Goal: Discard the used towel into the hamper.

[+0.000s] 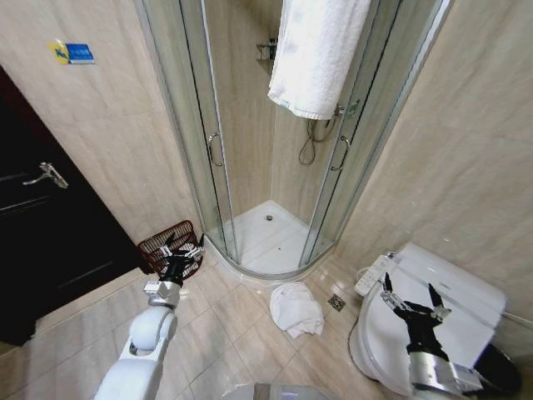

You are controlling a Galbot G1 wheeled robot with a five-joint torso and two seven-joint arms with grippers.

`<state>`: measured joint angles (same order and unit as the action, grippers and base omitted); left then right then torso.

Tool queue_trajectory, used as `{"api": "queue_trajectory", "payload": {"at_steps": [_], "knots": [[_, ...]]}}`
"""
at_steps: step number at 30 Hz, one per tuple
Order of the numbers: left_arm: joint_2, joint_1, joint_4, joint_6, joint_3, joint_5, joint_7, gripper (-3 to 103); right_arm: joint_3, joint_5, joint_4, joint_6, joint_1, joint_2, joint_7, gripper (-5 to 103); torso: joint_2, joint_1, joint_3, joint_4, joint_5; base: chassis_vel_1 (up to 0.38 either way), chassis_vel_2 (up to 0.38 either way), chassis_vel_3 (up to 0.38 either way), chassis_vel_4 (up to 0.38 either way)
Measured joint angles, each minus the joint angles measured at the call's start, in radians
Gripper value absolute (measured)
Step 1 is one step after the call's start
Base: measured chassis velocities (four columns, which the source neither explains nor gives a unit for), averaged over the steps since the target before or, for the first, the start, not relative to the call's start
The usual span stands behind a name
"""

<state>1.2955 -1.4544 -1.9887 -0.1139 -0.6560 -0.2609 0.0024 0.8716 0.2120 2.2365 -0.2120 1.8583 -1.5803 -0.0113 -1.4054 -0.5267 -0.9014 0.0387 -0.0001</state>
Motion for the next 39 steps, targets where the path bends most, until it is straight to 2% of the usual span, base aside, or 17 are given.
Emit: {"api": "queue_trajectory", "payload": {"at_steps": [9, 13, 17, 26, 31, 39], "knots": [[0.007, -0.009, -0.022, 0.002, 0.001, -0.009, 0.002, 100, 0.000, -0.006, 0.032, 0.040, -0.028, 0.005, -0.001, 100, 0.005, 0.002, 0.003, -0.0001, 0.0000, 0.000, 0.000, 0.000, 0.000], [0.017, -0.030, -0.045, 0.011, 0.009, -0.004, 0.003, 100, 0.002, -0.001, 0.086, 0.106, -0.061, 0.023, -0.004, 100, 0.007, 0.003, 0.004, 0.0000, 0.0001, 0.000, 0.000, 0.000, 0.000], [0.023, -0.048, -0.052, 0.003, 0.014, 0.003, 0.003, 100, 0.001, 0.006, 0.115, 0.138, -0.081, 0.042, -0.004, 100, 0.007, 0.003, 0.004, 0.0000, 0.0001, 0.000, 0.000, 0.000, 0.000], [0.049, -0.102, -0.080, -0.013, 0.007, 0.016, 0.001, 100, -0.006, 0.046, 0.173, 0.240, -0.170, 0.162, -0.024, 100, 0.010, 0.004, 0.005, 0.0000, 0.0002, 0.000, 0.000, 0.000, 0.000], [0.050, -0.116, -0.096, -0.014, -0.023, 0.016, -0.001, 100, -0.008, 0.085, 0.187, 0.306, -0.272, 0.248, -0.048, 100, 0.011, 0.005, 0.006, 0.0000, 0.0002, 0.000, 0.000, 0.000, 0.000], [0.034, -0.130, -0.121, -0.008, -0.032, -0.005, -0.003, 100, -0.001, 0.129, 0.197, 0.354, -0.360, 0.347, -0.085, 100, 0.011, 0.005, 0.006, -0.0002, 0.0003, 0.000, 0.000, 0.000, 0.000]]}}
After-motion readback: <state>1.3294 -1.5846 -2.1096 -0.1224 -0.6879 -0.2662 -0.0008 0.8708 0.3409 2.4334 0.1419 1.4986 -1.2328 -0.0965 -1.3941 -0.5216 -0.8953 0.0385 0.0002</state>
